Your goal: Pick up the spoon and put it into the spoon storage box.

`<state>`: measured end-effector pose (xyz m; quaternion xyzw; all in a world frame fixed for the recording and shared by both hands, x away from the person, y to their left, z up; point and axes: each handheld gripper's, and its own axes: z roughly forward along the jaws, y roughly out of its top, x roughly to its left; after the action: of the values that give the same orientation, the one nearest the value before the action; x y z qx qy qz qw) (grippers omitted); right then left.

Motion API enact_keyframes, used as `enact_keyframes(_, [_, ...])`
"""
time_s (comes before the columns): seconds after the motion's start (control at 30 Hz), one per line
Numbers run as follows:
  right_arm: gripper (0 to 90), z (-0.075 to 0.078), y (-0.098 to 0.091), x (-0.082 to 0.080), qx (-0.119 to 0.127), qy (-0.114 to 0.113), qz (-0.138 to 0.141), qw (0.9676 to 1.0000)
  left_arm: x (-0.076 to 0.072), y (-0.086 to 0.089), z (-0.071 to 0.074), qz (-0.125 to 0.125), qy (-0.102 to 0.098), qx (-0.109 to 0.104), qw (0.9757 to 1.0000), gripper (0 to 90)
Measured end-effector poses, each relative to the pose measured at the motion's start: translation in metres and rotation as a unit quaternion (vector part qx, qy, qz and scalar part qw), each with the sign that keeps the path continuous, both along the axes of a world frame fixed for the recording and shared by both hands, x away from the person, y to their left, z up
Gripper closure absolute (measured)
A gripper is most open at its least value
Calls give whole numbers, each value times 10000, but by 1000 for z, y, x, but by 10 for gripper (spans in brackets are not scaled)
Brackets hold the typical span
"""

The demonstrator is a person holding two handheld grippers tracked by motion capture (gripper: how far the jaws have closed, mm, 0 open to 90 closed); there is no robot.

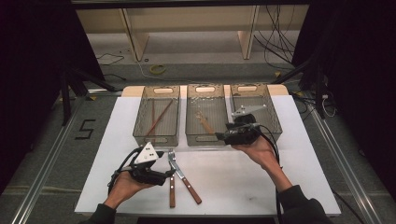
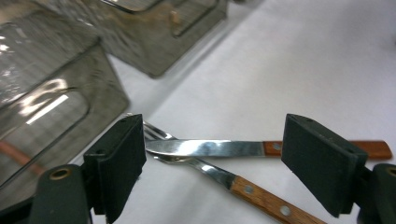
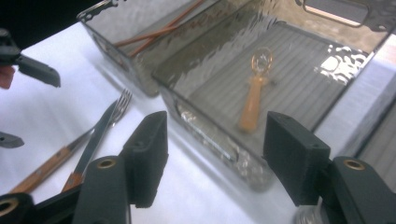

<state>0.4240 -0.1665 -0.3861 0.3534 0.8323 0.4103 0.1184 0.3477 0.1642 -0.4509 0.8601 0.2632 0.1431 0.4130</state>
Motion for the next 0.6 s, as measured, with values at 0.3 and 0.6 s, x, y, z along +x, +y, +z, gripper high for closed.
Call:
enact_keyframes(0.3, [384, -16, -27, -33, 262, -117, -33, 9996, 4, -26, 5, -570, -83, 762, 9954, 241])
enact_keyframes(0.6, [374, -37, -49, -55, 543, -192, -189, 9982, 10, -36, 4, -841, 177, 986, 9914, 234])
